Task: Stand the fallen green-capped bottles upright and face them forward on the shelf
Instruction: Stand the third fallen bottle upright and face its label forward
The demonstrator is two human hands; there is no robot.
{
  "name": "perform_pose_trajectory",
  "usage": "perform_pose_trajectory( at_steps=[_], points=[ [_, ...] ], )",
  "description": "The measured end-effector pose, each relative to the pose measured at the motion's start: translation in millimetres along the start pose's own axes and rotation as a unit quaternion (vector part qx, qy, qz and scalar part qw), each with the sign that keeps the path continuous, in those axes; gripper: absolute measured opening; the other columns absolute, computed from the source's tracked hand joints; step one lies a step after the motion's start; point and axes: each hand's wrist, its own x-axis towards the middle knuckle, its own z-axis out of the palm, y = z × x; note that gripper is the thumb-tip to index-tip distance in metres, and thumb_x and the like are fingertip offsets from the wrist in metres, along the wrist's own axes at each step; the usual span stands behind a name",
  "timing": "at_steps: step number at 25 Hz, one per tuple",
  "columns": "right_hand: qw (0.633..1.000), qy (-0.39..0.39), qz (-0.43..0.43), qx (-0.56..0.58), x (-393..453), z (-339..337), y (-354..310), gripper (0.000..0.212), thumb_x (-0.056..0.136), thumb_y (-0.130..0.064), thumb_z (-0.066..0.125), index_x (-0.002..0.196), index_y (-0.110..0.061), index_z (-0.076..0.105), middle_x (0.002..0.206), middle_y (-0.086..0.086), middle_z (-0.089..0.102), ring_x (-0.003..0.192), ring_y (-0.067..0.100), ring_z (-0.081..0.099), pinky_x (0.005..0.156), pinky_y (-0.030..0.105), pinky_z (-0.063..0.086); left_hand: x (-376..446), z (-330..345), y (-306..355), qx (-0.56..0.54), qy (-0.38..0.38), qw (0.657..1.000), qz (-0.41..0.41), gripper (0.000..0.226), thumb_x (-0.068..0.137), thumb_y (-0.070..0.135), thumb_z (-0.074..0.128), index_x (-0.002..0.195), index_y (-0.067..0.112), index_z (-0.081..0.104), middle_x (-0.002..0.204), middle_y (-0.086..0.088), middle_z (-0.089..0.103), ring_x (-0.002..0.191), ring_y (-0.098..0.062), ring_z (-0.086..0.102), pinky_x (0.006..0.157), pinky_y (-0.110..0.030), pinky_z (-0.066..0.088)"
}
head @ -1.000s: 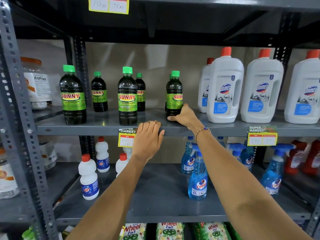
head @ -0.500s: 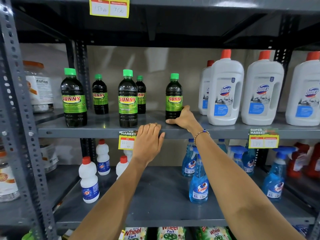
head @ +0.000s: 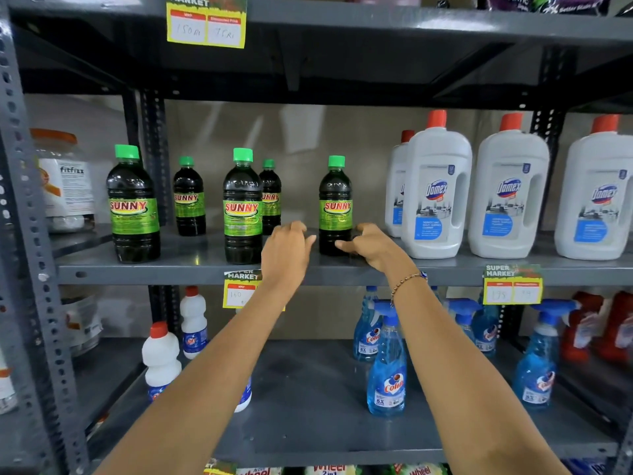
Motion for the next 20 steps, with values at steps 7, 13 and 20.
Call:
perform_pose_trajectory(
  at_steps=[7, 13, 20],
  points=[
    [0.997, 0.074, -0.037, 0.014, 4, 1, 8, 0.037, 0.079, 0.007, 0.067, 0.115, 0.0, 0.065, 0.113, 0.019, 0.069, 0.105, 0.031, 0.064, 0.098, 0.042, 0.05, 34, 23, 24, -0.235, -0.191, 0.941, -0.154, 0.037, 0.084, 0.017, 0.069, 0.117, 0.006, 0.058, 0.119, -0.013, 0.065, 0.111, -0.027, 0.059, 0.093, -0.035, 0.047],
    [0.996, 0.076, -0.017, 0.035, -2, -2, 7, 0.035, 0.076, 0.005, 0.071, 0.11, -0.004, 0.068, 0.107, 0.017, 0.072, 0.103, 0.03, 0.067, 0.095, 0.045, 0.053, 30, 19, 20, -0.272, -0.164, 0.933, -0.168, 0.038, 0.078, 0.011, 0.075, 0.113, 0.004, 0.062, 0.114, -0.015, 0.068, 0.106, -0.026, 0.063, 0.096, -0.041, 0.049],
    [0.996, 0.07, -0.038, 0.032, -27, -8, 7, 0.04, 0.076, 0.002, 0.073, 0.115, -0.003, 0.065, 0.11, 0.014, 0.072, 0.104, 0.026, 0.067, 0.096, 0.043, 0.053, 10, 4, 22, -0.302, -0.132, 0.932, -0.153, 0.052, 0.075, 0.016, 0.079, 0.121, 0.004, 0.059, 0.117, -0.012, 0.068, 0.108, -0.022, 0.063, 0.094, -0.032, 0.048]
  ],
)
